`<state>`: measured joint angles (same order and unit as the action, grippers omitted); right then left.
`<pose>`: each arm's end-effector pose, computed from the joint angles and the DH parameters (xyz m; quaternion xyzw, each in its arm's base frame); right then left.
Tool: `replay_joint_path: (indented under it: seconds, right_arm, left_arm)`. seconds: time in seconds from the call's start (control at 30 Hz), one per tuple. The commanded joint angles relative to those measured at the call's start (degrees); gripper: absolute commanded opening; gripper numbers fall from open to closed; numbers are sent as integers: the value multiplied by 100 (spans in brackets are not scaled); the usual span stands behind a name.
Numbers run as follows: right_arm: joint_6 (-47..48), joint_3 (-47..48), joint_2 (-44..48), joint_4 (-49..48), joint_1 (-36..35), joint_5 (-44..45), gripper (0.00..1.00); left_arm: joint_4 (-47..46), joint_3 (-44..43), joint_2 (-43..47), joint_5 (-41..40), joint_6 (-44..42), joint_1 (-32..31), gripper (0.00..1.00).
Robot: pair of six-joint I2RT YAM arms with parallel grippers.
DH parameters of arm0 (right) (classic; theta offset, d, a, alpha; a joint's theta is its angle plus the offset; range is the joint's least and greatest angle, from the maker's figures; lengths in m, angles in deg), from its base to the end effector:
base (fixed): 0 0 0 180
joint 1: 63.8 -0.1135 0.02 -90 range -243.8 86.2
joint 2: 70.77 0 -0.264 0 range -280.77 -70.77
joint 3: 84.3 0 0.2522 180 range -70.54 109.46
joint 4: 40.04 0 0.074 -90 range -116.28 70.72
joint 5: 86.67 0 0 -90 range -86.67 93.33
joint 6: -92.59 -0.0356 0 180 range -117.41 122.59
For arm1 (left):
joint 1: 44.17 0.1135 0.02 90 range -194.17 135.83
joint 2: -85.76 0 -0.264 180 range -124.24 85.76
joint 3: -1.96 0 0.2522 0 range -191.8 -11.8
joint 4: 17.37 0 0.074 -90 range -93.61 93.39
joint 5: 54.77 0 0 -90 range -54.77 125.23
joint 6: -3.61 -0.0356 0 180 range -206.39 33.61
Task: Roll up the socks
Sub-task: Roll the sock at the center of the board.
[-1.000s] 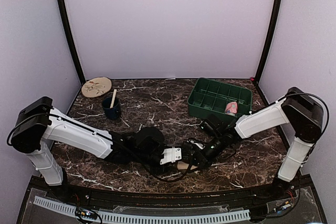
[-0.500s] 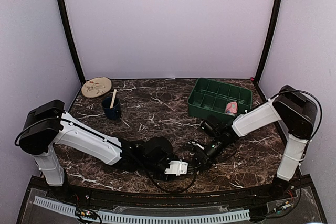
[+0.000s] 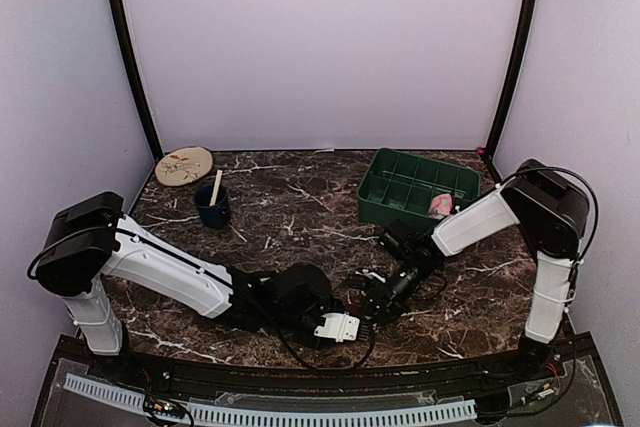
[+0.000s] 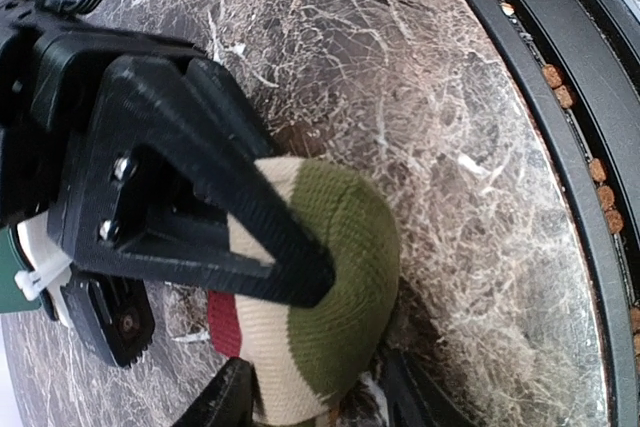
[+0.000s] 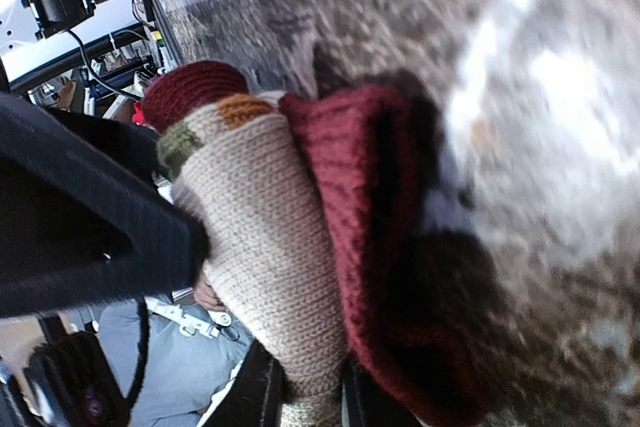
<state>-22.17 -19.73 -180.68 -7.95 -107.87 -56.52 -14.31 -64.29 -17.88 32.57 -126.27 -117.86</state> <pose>0.1993 0.2358 0.0927 0.1983 -0.8401 -0.4627 0.2020 0.1044 -0.3508 0.1458 0.7541 0.5054 -0.1017 0.4070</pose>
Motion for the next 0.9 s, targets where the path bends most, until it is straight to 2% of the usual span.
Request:
replay_joint_path:
  seconds: [0.0, 0.57, 0.67, 0.87]
  right_arm:
    - [16, 276, -232, 324, 24, -91, 0]
    - [-316, 478, -391, 137, -137, -473, 0]
    - [-356, 446, -384, 79, -162, -490, 0]
    - [-450, 377, -266, -14, -161, -550, 0]
  left_arm:
    - [-74, -129, -50, -48, -146, -61, 48]
    - [131, -555, -727, -434, -124, -85, 46]
    - [284, -737, -894, -484, -75, -90, 44]
    - [725, -975, -1165, -269, 122, -83, 32]
